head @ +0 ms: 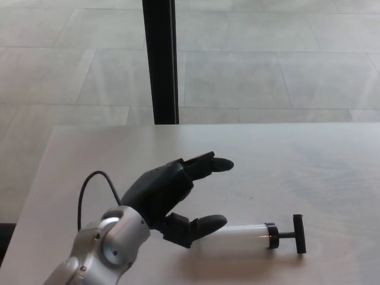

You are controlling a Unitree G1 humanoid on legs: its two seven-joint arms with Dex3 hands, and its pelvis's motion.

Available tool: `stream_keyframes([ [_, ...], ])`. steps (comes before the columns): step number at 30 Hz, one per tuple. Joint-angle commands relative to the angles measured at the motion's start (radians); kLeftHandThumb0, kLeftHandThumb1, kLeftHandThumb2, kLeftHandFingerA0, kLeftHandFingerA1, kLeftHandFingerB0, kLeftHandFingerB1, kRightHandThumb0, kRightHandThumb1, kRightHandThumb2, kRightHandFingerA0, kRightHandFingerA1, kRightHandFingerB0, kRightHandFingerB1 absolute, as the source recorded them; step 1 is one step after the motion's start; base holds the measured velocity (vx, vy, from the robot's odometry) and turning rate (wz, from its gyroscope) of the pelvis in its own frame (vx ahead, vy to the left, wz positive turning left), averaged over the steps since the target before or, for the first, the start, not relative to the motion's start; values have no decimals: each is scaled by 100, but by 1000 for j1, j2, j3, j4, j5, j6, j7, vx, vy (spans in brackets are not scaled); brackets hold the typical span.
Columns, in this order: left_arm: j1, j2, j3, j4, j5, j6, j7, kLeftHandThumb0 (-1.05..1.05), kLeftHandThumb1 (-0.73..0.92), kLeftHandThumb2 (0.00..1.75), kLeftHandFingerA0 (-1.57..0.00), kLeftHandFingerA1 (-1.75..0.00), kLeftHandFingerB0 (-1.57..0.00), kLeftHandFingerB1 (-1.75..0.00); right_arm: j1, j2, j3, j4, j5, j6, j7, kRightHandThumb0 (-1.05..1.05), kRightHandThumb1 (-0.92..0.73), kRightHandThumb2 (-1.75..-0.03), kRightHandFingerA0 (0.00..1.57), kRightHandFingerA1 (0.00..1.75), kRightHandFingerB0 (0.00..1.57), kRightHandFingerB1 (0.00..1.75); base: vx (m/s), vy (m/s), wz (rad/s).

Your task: The robot uses its left hand to lift the air pump kept on the middle of the desk and use the right hand to pull out the handle

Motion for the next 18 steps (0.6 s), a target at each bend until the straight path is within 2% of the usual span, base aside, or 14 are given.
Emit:
stream_keyframes([
  [1,-149,67,-334,88,708,298,-236,-85,59,101,0,-33,-9,-41,-27,18,-13,-41,33,118,9,-59,-73,-62,57,60,53,45,0,0,0],
  [3,-150,67,-339,91,710,308,-230,-85,59,101,0,-33,-9,-41,-28,19,-10,-45,29,122,7,-59,-73,-62,57,60,53,45,0,0,0],
  [4,-163,63,-361,110,740,311,-243,-86,78,64,0,-35,-16,-31,-27,18,-15,-41,31,117,7,-59,-73,-62,57,59,53,45,0,0,0],
  [5,-169,63,-368,116,749,315,-251,-85,60,102,0,-32,-10,-40,-30,20,-13,-35,18,98,-1,-59,-73,-62,59,59,54,45,0,0,0],
  [6,-170,66,-369,114,749,318,-251,-85,60,102,0,-32,-10,-40,-32,22,-11,-35,17,99,-2,-59,-73,-62,59,59,54,45,0,0,0],
  [7,-169,58,-387,131,773,331,-239,-88,77,64,0,-35,-15,-31,-31,24,-17,-29,13,80,-10,-57,-73,-62,60,60,54,46,0,0,0],
  [8,-164,56,-400,145,789,337,-229,-87,77,65,0,-32,-14,-31,-33,26,-20,-26,14,75,-13,-56,-74,-62,62,62,55,46,0,0,0],
  [9,-160,55,-413,159,799,344,-227,-95,65,103,0,-24,-12,-36,-32,28,-21,-27,16,76,-14,-55,-74,-62,62,62,56,46,0,0,0],
  [14,-153,43,-439,204,800,382,-204,-84,58,101,0,-30,-9,-39,-24,32,-22,-43,19,81,-16,-58,-73,-62,62,61,56,46,0,0,0],
  [18,-147,22,-468,266,797,421,-172,-85,59,101,0,-30,-9,-40,-22,40,-16,-49,15,84,-22,-58,-73,-62,62,63,56,47,0,0,0],
])
